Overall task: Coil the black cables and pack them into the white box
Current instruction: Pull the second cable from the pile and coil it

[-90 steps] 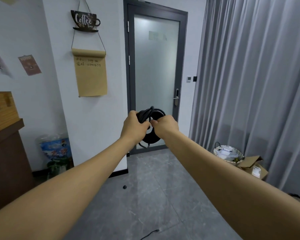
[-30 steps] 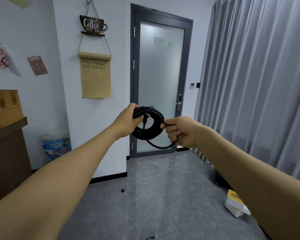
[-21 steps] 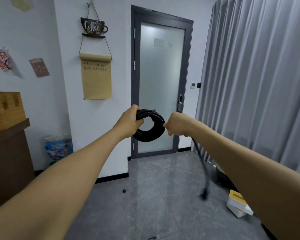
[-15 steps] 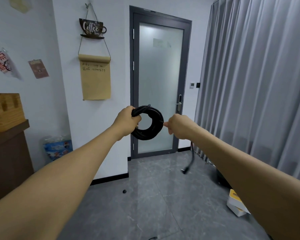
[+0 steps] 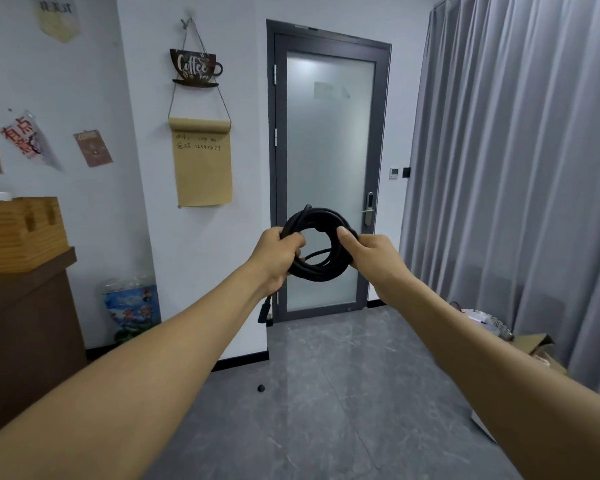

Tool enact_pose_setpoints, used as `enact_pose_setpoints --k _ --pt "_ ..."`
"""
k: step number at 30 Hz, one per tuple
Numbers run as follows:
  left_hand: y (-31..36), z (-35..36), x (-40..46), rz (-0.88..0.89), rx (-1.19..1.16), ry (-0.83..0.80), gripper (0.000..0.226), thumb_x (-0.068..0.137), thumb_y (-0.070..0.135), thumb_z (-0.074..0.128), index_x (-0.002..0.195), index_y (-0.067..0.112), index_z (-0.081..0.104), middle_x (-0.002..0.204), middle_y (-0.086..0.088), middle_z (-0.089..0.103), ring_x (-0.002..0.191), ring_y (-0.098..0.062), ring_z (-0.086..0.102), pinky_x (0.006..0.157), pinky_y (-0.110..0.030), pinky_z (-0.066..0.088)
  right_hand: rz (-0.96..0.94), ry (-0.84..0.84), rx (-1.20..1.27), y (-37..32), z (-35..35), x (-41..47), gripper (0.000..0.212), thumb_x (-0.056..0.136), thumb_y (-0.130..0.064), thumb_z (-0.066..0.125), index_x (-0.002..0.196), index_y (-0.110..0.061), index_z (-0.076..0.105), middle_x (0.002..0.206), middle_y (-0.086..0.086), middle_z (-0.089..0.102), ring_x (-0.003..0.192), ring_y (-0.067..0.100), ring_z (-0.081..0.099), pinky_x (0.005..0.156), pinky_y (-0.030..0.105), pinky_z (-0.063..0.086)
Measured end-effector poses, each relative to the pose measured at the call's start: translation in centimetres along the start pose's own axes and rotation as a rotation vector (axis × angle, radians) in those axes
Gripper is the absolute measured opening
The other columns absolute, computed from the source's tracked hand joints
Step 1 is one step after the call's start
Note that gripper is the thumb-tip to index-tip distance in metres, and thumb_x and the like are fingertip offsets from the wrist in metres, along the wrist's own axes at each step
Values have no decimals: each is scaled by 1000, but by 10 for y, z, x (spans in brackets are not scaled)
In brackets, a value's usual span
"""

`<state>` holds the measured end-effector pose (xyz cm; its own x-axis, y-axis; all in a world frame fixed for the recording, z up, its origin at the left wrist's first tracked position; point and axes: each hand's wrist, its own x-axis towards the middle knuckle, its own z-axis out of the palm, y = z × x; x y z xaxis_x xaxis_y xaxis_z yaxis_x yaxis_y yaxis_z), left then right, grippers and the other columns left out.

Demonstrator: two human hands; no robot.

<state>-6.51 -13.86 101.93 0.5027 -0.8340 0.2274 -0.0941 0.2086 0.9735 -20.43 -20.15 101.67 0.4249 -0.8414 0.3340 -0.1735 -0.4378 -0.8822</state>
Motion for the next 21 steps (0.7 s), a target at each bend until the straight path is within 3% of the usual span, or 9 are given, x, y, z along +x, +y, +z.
enact_pose_setpoints --k 2,4,6,9,13,15,17,21 --pt "0 1 0 -10 -1 -12 23 90 0 46 71 12 41 60 -2 31 56 -15 32 74 -37 39 36 -12 90 -3 0 -4 54 87 -44 61 101 8 63 98 26 65 92 42 59 85 49 50" --pt "-2 2 0 -24 -21 -37 21 90 -1 45 73 11 42 60 -2 31 55 -13 33 71 -32 42 87 -13 178 -2 0 -6 39 86 -36 65 100 1 65 116 27 61 109 44 54 89 56 47" --pt "-2 5 -2 -35 -54 -58 20 90 -1 44 75 11 43 60 -3 32 55 -13 34 63 -27 43 147 -9 260 -2 1 -5 25 86 -31 66 93 -7 65 106 20 65 103 34 59 91 52 49" --pt "-2 7 -2 -34 -65 -53 20 91 -1 44 75 10 43 61 -4 34 55 -14 35 61 -27 43 182 0 418 -1 5 -1 17 89 -20 63 88 -3 60 90 17 56 85 28 58 93 49 51" --pt "-3 5 4 51 143 -32 23 92 5 46 71 12 40 64 -5 36 61 -17 36 63 -27 35 234 -24 617 7 7 -1 14 90 -14 61 87 0 60 85 16 62 81 25 61 85 40 53" --pt "-3 5 2 86 254 -32 17 94 10 45 77 12 43 70 -3 42 66 -16 45 66 -28 36 231 -30 705 12 10 -2 13 90 -12 60 89 1 60 82 14 63 77 22 61 83 37 53" --pt "-5 6 0 70 258 -45 8 96 14 43 91 11 48 80 -2 50 78 -16 61 76 -32 48 217 -34 772 16 11 -4 11 91 -9 58 89 1 61 79 11 62 72 19 58 75 33 52" --pt "-11 9 -4 -1 210 -104 8 96 23 47 92 19 51 85 -8 59 81 -21 62 86 -39 53 199 -56 827 22 7 -4 10 92 -8 55 88 1 60 78 9 61 69 17 56 66 30 50"
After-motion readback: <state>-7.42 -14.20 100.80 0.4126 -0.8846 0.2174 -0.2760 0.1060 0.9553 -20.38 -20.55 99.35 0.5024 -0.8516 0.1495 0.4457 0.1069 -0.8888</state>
